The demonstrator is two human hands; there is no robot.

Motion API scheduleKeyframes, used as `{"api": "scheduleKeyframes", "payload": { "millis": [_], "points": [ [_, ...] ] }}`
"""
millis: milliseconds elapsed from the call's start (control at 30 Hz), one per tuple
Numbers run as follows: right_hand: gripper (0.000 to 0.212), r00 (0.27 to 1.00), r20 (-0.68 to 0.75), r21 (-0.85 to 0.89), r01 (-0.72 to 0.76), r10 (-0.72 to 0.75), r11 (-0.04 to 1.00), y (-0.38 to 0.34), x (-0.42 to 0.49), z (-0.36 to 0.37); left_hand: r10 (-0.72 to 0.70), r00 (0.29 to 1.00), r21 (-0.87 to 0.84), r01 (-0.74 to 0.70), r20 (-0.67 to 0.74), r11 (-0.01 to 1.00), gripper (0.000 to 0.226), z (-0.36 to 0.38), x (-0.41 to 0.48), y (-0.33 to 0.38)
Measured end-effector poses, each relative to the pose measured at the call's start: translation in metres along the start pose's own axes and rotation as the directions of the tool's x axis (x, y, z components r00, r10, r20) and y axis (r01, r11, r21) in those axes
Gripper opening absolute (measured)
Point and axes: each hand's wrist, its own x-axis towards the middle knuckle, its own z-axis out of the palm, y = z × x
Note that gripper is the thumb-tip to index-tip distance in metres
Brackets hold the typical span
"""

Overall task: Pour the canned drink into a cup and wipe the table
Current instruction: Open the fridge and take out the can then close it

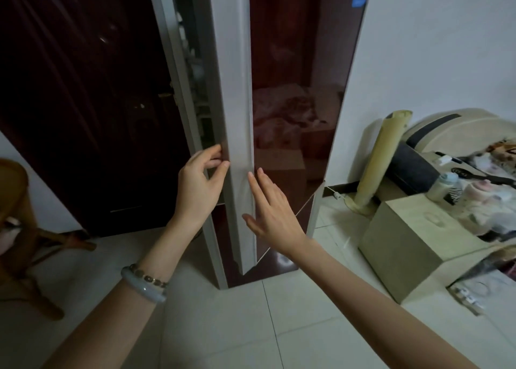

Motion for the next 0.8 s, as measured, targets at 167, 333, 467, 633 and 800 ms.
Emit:
{"api": "scheduleKeyframes", "payload": {
  "millis": [167,333,467,633,800],
  "points": [
    [0.085,1.0,-0.018,0.001,-0.007,0.007,1.0,0.009,-0.042,-0.028,0.022,1.0,-0.007,-0.021,0.018,1.0,0.041,0.022,-0.038,0.043],
    [0.084,0.996,-0.065,0.055,-0.06,0.064,0.997,0.016,-0.081,-0.055,0.037,0.997,-0.041,-0.034,0.068,0.999,0.044,0.05,-0.07,0.086],
    [0.086,0.986,-0.121,0.04,-0.106,0.11,0.994,0.032,-0.107,-0.068,0.062,0.99,-0.09,-0.051,0.127,0.995,0.05,0.076,-0.095,0.119],
    [0.069,0.955,-0.238,-0.069,-0.197,0.176,0.978,0.063,-0.13,-0.075,0.11,0.96,-0.148,-0.074,0.259,0.986,0.056,0.104,-0.119,0.144],
    [0.066,0.895,-0.353,-0.05,-0.31,0.273,0.95,0.086,-0.148,-0.095,0.123,0.936,-0.065,-0.108,0.33,0.992,0.058,0.121,-0.151,0.141]
  ]
}}
